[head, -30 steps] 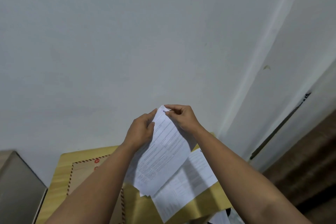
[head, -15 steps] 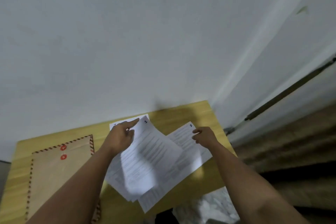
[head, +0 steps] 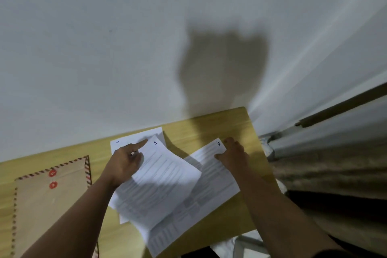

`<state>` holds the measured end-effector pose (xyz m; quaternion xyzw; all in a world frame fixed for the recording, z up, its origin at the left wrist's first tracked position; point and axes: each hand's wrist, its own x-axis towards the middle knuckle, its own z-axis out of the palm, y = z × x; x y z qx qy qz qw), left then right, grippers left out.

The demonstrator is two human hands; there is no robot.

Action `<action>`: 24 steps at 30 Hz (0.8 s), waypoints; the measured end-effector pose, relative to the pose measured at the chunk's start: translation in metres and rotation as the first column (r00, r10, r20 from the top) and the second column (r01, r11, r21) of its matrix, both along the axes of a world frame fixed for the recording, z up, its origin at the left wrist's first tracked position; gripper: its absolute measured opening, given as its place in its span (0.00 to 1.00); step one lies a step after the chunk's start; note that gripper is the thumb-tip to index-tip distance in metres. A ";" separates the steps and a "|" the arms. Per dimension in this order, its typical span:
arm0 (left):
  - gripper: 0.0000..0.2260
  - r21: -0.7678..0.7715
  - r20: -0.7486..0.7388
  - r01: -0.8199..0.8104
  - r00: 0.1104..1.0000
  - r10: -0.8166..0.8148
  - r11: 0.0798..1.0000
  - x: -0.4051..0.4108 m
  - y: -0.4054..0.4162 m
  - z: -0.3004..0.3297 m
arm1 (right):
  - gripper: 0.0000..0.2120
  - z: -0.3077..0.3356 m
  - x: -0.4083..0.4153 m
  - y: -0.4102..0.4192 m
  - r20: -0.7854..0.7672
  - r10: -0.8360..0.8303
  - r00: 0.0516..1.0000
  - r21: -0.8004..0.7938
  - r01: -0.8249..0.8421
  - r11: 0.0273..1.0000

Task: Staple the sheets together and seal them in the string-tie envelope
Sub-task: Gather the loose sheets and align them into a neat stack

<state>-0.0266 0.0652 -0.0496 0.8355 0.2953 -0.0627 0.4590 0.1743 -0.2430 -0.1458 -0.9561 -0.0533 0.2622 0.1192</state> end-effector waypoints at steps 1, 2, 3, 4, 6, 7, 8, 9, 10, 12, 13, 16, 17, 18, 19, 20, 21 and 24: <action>0.22 0.000 0.000 -0.003 1.000 0.003 1.000 0.001 0.000 0.001 | 0.32 -0.003 0.003 0.001 -0.007 -0.017 1.000 0.015 0.017 1.000; 0.21 0.003 -0.006 -0.007 1.000 0.007 1.000 0.001 0.002 0.003 | 0.30 -0.004 0.005 0.001 -0.024 -0.033 0.999 0.028 0.034 0.999; 0.21 0.003 -0.014 -0.015 1.000 0.015 1.000 0.001 0.002 0.003 | 0.27 -0.005 0.006 0.002 -0.037 -0.037 0.999 0.047 0.039 0.998; 0.21 -0.004 -0.025 -0.030 0.999 0.030 1.000 0.001 0.003 0.004 | 0.25 -0.006 0.006 0.002 -0.037 -0.032 0.999 0.061 0.034 0.998; 0.21 -0.006 -0.047 -0.041 0.998 0.041 0.999 0.002 0.004 0.006 | 0.23 -0.007 0.006 0.002 -0.038 -0.016 0.999 0.070 0.019 0.997; 0.21 0.002 -0.051 -0.035 0.998 0.035 0.999 0.002 0.004 0.008 | 0.22 -0.009 0.006 0.001 -0.044 -0.011 0.999 0.072 0.015 0.997; 0.21 0.005 -0.049 -0.029 0.998 0.030 1.000 0.002 0.004 0.010 | 0.22 -0.011 0.006 0.001 -0.048 -0.006 0.999 0.076 0.009 0.997; 0.21 0.007 -0.045 -0.027 0.999 0.028 1.000 0.002 0.005 0.011 | 0.21 -0.011 0.006 0.002 -0.051 -0.005 0.999 0.083 0.009 0.996; 0.22 0.009 -0.043 -0.030 0.999 0.031 1.000 0.002 0.005 0.012 | 0.18 -0.011 0.005 0.002 -0.054 -0.003 0.999 0.094 0.008 0.996; 0.22 0.017 -0.040 -0.035 0.999 0.035 0.999 0.003 0.006 0.014 | 0.10 -0.008 0.004 0.002 -0.046 -0.012 0.999 0.122 0.018 0.992; 0.22 0.026 -0.034 -0.034 0.999 0.035 0.999 0.002 0.006 0.014 | 0.07 -0.006 0.004 0.001 -0.036 -0.022 0.999 0.140 0.027 0.990; 0.21 0.043 -0.015 -0.033 0.999 0.034 0.999 -0.004 0.010 0.014 | 0.07 -0.006 0.004 -0.002 0.006 -0.080 0.997 0.187 0.077 0.979; 0.21 0.039 -0.005 -0.032 0.999 0.032 0.999 -0.007 0.012 0.014 | 0.08 -0.007 0.006 -0.004 0.025 -0.102 0.994 0.206 0.095 0.974; 0.22 0.035 0.005 -0.037 0.999 0.037 0.999 -0.010 0.013 0.015 | 0.09 -0.007 0.009 -0.006 0.045 -0.116 0.992 0.225 0.103 0.969; 0.22 0.034 0.012 -0.046 0.999 0.046 0.998 -0.013 0.015 0.016 | 0.10 -0.006 0.013 -0.007 0.062 -0.121 0.991 0.238 0.103 0.966; 0.22 0.034 0.015 -0.061 0.998 0.060 0.998 -0.017 0.016 0.018 | 0.11 -0.007 0.017 -0.008 0.079 -0.119 0.990 0.249 0.096 0.964; 0.22 0.033 0.014 -0.081 0.997 0.080 0.996 -0.020 0.017 0.021 | 0.11 -0.004 0.022 -0.008 0.095 -0.114 0.989 0.260 0.086 0.962; 0.19 0.056 -0.011 -0.147 0.989 0.148 0.987 -0.036 0.023 0.032 | 0.09 0.004 0.036 -0.005 0.157 -0.104 0.982 0.296 0.054 0.954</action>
